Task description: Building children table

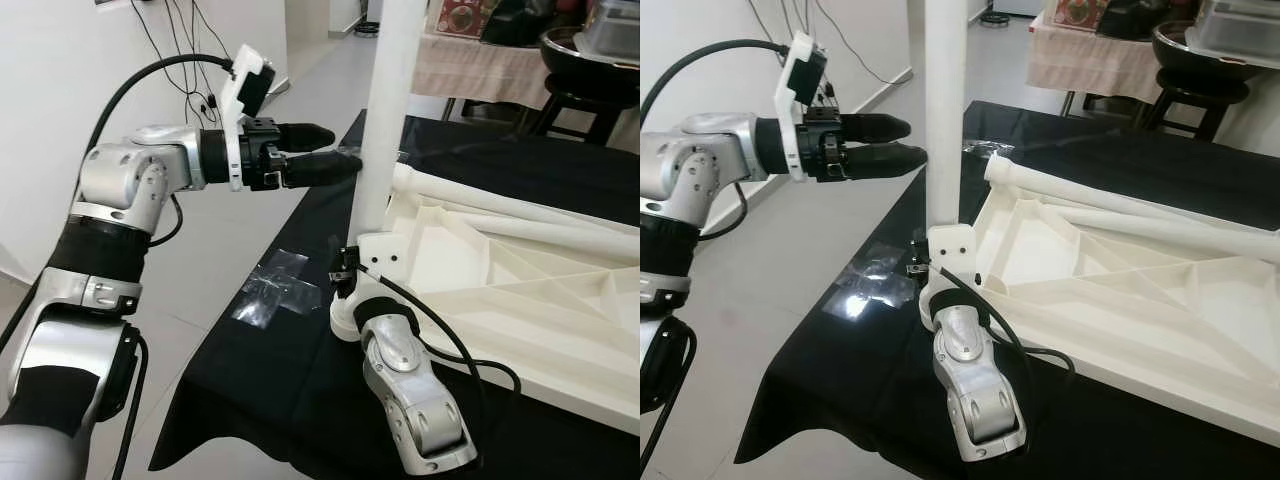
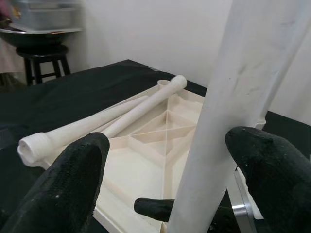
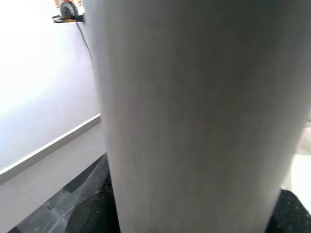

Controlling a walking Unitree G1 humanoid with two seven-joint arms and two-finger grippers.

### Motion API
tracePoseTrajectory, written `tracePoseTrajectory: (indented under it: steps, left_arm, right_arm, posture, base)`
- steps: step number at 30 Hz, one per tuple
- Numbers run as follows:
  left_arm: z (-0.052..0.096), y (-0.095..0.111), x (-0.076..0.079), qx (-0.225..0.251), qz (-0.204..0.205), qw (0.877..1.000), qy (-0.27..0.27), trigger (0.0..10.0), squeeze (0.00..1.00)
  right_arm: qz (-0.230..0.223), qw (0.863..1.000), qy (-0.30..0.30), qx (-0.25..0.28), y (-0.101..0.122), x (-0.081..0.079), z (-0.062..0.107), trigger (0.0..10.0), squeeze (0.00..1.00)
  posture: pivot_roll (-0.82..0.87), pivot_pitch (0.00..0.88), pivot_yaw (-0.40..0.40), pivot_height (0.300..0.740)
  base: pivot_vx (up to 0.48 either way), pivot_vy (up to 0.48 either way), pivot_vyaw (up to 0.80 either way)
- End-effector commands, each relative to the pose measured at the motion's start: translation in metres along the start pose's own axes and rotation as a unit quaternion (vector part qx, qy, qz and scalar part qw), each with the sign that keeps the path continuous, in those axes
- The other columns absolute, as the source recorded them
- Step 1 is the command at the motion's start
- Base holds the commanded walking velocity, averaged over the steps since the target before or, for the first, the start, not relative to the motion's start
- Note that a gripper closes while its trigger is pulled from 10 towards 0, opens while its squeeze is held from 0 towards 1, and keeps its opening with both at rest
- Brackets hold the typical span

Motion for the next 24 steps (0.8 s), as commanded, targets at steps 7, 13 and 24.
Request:
tracePoseTrajectory:
  steps: [7,13,24]
  left_arm:
    - [-0.036,0.008,0.03,-0.02,-0.055,0.99,-0.128,10.0,0.0]
    - [-0.049,0.005,0.023,-0.024,-0.088,0.99,-0.112,10.0,0.0]
    - [-0.061,0.0,0.016,-0.003,-0.063,0.994,-0.092,0.0,0.0]
  right_arm:
    - [-0.069,0.993,0.026,-0.096,-0.042,-0.037,0.018,10.0,0.0]
    - [-0.071,0.993,0.029,-0.095,-0.042,-0.038,0.019,10.0,0.0]
    - [-0.072,0.993,0.03,-0.094,-0.041,-0.038,0.017,10.0,0.0]
  posture:
    - [-0.03,0.136,0.036,0.74]
    - [-0.04,0.13,0.039,0.74]
    - [-0.04,0.126,0.038,0.74]
  base:
    - [0.0,0.0,0.0]
    - [0.0,0.0,0.0]
    - [0.0,0.0,0.0]
Point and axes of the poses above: a point about 5 cm out from each wrist's last joint towards the gripper, its own z axis pointing back from the gripper into the wrist, its own y axis along the axis of the wrist's last joint, x = y × z, the point moved 5 cm from there along -z, pointing out of the wrist towards the gripper, and after that the axes turned 7 degrees about z, right-handed, at the moved point
